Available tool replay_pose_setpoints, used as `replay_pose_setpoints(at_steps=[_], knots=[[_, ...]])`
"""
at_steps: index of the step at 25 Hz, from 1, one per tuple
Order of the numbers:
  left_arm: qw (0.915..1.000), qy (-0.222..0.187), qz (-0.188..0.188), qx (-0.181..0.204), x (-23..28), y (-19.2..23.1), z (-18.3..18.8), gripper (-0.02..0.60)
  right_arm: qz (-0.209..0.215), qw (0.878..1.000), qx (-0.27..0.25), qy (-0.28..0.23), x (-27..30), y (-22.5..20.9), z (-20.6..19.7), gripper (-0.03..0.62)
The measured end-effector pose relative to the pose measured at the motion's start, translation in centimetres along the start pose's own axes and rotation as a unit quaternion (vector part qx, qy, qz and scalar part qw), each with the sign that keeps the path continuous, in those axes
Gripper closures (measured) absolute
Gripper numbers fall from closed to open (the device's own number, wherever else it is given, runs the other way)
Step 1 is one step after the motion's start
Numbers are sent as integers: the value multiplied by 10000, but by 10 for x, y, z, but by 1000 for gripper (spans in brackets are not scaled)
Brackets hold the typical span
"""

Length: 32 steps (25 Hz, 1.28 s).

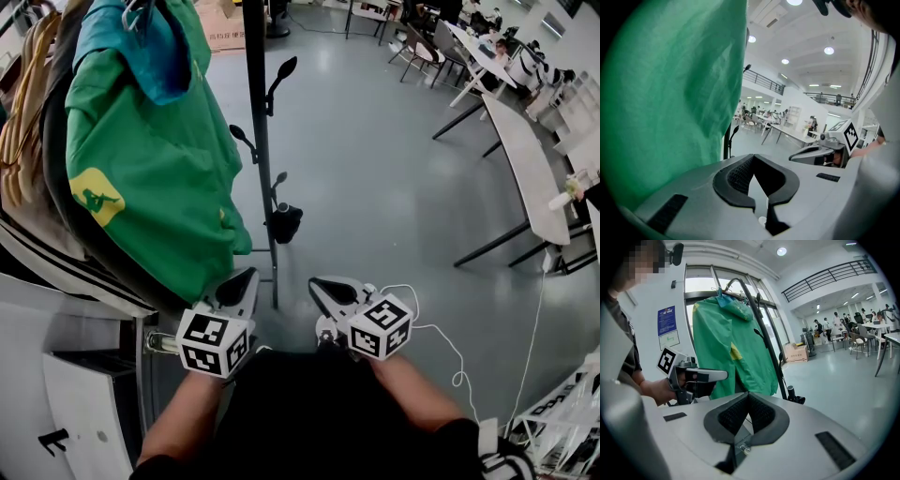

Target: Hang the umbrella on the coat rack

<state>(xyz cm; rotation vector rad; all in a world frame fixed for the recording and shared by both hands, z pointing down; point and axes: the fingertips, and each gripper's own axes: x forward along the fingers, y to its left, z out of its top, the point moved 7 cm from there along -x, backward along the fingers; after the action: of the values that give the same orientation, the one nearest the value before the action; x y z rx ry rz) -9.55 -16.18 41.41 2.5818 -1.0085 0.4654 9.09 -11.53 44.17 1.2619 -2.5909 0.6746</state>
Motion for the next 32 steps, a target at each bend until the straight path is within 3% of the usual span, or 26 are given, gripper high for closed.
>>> replay_pose_setpoints(at_steps=[32], knots=[[10000,-15,18,24,0,2,2,566,102,9998,-120,128,5,1,0,583]])
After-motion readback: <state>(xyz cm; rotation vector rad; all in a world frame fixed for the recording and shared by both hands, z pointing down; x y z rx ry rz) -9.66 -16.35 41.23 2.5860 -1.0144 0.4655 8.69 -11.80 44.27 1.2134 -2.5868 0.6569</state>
